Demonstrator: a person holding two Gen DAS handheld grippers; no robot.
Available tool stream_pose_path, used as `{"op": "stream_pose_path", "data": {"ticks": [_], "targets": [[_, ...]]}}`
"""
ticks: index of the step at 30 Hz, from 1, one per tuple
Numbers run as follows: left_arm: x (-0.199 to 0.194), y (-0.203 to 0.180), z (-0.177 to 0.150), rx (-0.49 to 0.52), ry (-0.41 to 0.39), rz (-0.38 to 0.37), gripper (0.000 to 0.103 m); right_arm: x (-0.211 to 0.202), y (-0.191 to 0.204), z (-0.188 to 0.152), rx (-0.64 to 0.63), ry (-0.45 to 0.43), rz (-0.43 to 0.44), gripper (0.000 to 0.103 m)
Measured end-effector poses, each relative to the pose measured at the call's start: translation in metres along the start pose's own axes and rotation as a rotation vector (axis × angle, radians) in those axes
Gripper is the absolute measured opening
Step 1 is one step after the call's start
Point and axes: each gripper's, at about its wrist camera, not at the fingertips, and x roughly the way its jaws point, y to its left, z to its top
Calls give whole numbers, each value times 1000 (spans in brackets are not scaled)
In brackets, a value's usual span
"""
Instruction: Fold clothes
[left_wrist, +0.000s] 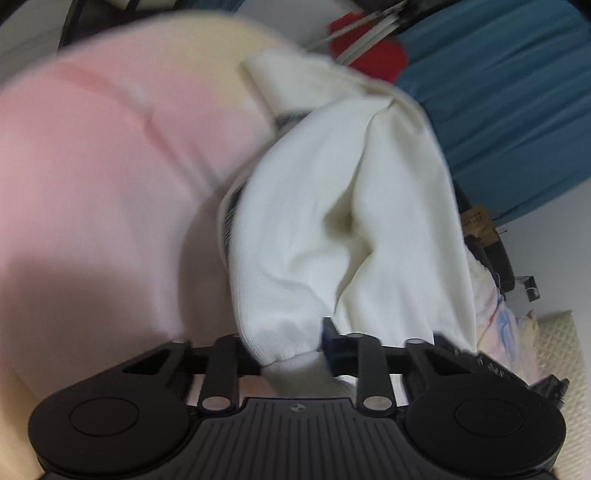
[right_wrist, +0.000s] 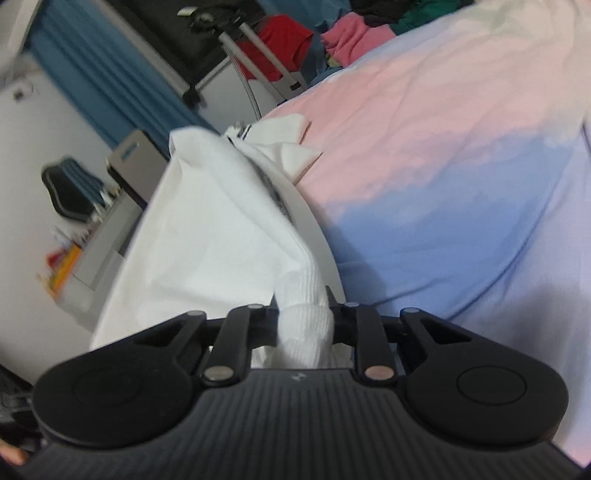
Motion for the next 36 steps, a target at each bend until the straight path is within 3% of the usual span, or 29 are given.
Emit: {"op": "stream_pose_path", "data": {"ticks": [4,10,16,19,21,23,26,30,32,33,34,35,36], "targets": [[-29,-2,38,19,-121,21,21,-25,4,-31,170,-8,39,20],[-76,4,113,31,-285,84,17,-22,84,-95,154,45,208,20],[-128,2,201,155,-422,257,16,35,192,-137,132,166,415,19],[-131,21,241,167,-459,380,16,80,234,-150,127,254,505,16],[-128,46,260,173,-455,470,16,107,254,-161,106,308,528,16],[-108,73,271,165,-412,520,16,126,266,-175,66,345,497,16],[-79,94,270,152,-374,534,17,157,268,-185,46,402,444,16],[-44,118,263,137,-334,542,25,166,270,-183,-10,442,453,18],[-31,126,260,138,-319,547,30,165,274,-180,-67,453,447,23],[-33,124,259,150,-318,553,42,160,277,-175,-105,446,434,33],[-34,121,257,155,-318,560,49,155,279,-169,-143,438,419,48],[-37,118,254,155,-319,563,63,152,279,-165,-169,424,408,58],[-42,116,250,157,-324,567,74,144,278,-161,-185,410,401,77]]}}
